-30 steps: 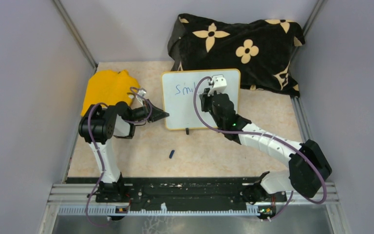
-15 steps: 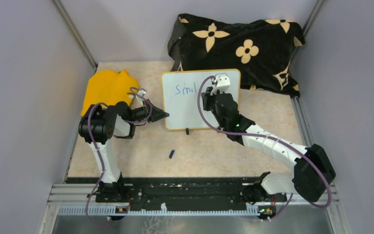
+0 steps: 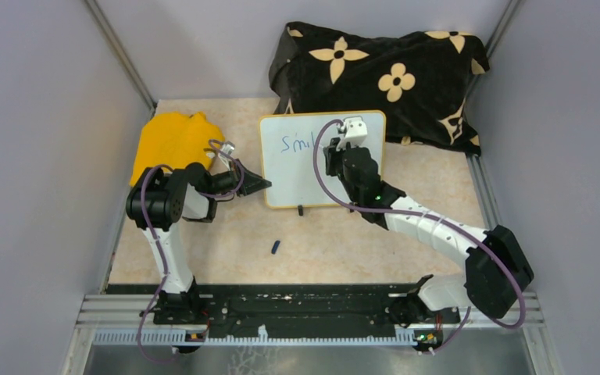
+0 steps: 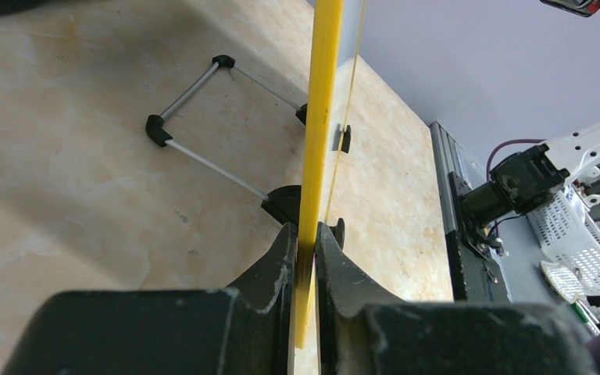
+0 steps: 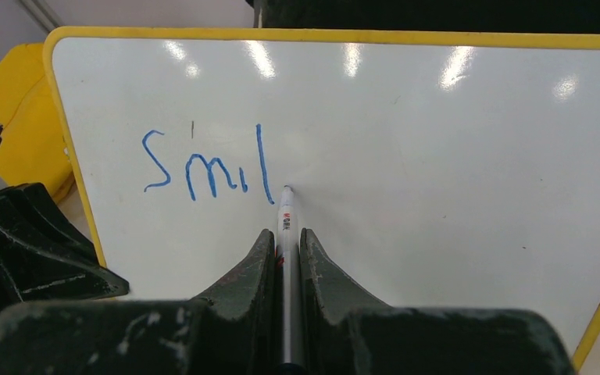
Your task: Write a sentence on the whiteboard
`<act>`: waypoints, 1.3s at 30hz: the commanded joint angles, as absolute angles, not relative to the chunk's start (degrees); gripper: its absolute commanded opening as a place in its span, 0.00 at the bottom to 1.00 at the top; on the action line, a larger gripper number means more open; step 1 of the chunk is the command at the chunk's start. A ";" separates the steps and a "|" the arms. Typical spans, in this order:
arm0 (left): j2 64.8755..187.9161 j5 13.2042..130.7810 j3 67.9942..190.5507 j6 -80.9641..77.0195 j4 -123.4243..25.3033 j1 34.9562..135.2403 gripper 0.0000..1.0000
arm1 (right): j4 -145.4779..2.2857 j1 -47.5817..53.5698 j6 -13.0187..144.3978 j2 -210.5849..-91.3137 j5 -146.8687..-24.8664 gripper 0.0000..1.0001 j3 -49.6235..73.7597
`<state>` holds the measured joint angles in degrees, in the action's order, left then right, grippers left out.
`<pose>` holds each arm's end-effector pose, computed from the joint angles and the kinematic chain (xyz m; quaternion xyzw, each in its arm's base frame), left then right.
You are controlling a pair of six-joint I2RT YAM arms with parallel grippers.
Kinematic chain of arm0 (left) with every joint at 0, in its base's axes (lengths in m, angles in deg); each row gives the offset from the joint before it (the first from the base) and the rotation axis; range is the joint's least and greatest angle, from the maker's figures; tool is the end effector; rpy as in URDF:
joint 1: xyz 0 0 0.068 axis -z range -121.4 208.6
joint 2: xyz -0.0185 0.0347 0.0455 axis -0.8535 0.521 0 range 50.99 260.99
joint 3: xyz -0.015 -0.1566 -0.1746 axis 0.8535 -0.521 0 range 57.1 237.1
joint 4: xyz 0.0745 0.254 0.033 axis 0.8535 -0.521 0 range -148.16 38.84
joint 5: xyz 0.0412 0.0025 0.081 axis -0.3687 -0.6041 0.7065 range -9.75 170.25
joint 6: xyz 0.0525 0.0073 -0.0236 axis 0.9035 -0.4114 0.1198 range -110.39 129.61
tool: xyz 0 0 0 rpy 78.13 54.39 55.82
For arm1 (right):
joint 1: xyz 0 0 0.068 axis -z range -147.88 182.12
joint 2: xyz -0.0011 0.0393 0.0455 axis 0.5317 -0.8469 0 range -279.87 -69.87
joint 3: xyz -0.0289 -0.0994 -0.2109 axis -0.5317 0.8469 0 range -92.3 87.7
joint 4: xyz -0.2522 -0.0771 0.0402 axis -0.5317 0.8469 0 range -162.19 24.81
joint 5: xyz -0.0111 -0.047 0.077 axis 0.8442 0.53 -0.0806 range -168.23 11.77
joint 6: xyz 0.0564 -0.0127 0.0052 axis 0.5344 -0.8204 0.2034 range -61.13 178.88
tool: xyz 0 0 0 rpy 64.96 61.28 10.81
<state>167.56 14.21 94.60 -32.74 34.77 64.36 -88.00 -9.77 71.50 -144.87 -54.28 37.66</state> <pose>0.3118 -0.0697 0.0907 0.2125 0.6562 -0.5859 0.4254 0.2533 0.2044 0.2613 -0.0580 0.7545 0.1502 0.6362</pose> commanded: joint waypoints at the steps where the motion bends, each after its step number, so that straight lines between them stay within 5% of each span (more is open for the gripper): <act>1: 168.06 14.20 95.07 -32.04 34.62 64.40 0.00 | -90.38 -8.39 71.12 -145.45 -53.11 0.00 34.62; 39: 168.01 14.16 95.13 -31.98 34.62 64.40 0.00 | -89.50 -7.12 72.43 -146.78 -56.77 0.00 34.01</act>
<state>167.56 14.21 94.60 -32.72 34.72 64.36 -88.42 -7.87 71.56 -146.77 -55.44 34.25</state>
